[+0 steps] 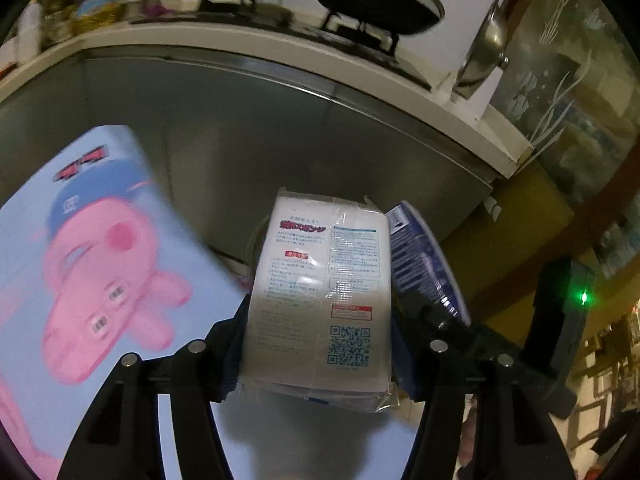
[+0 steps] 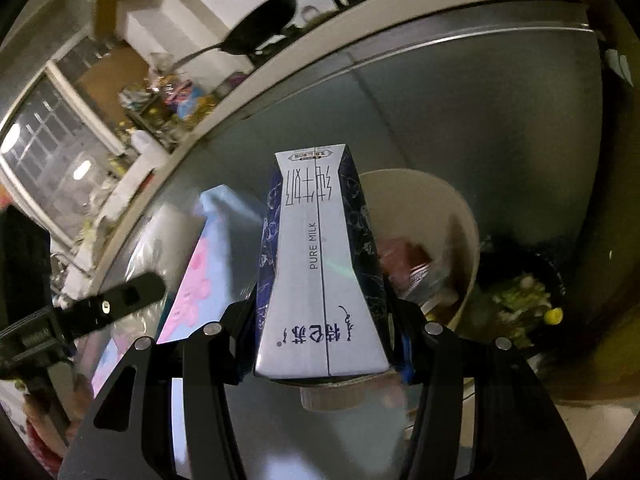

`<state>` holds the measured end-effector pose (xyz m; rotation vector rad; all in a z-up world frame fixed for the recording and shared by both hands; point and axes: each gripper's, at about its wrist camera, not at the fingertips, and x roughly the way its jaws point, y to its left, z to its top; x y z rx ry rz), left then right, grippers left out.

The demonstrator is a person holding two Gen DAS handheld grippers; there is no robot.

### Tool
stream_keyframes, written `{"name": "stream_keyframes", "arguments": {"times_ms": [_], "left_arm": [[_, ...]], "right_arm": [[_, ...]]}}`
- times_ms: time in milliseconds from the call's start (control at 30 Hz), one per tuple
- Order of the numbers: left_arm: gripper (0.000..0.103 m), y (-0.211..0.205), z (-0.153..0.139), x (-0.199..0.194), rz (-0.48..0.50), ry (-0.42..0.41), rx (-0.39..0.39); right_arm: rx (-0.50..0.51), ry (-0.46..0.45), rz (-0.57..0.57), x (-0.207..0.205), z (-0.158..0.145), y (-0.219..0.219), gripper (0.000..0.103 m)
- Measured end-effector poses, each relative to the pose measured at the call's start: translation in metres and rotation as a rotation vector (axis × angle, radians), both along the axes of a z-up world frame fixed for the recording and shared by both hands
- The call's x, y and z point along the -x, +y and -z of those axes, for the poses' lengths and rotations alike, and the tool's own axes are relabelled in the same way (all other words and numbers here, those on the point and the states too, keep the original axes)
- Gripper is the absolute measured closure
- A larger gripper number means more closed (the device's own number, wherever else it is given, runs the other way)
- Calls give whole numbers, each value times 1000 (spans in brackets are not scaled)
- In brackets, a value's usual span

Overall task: Collect trash
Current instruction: 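Carry tissue pack with left tool while right tool carries milk carton to the bin, then open both tools above the beige bin to drop tissue pack and carton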

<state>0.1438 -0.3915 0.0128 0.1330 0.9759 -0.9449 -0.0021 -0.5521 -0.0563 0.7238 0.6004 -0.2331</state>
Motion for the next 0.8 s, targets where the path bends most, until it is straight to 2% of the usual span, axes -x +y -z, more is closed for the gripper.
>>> {"name": "stream_keyframes", "arguments": {"times_ms": [167,200,233,267,333,400,533,800], "left_arm": [[36,-44,22,-20,-4,29,-53],[25,-51,29,-24,0,44,-65],[19,-56,36,-26,-3,45,-85],[19,-60,41,-28,-11,36,-108],[25,-60,48,-29,-24,36,-146],[25,-48,43,-28,-29,58,-107],[25,-20,24,-12,-44,-20,-66],[25,52,6,30,-119,-144,-66]], "right_arm": [[30,47,-3,-24,17,-15,49],[48,60,-8,-27,21,-15,48],[72,80,-14,-28,25,-14,40],[103,110,-9,-33,29,-14,37],[107,93,1,-30,28,-14,37],[118,54,34,-18,21,-11,36],[107,-3,60,9,11,2,36],[79,-63,45,57,-7,63,35]]}}
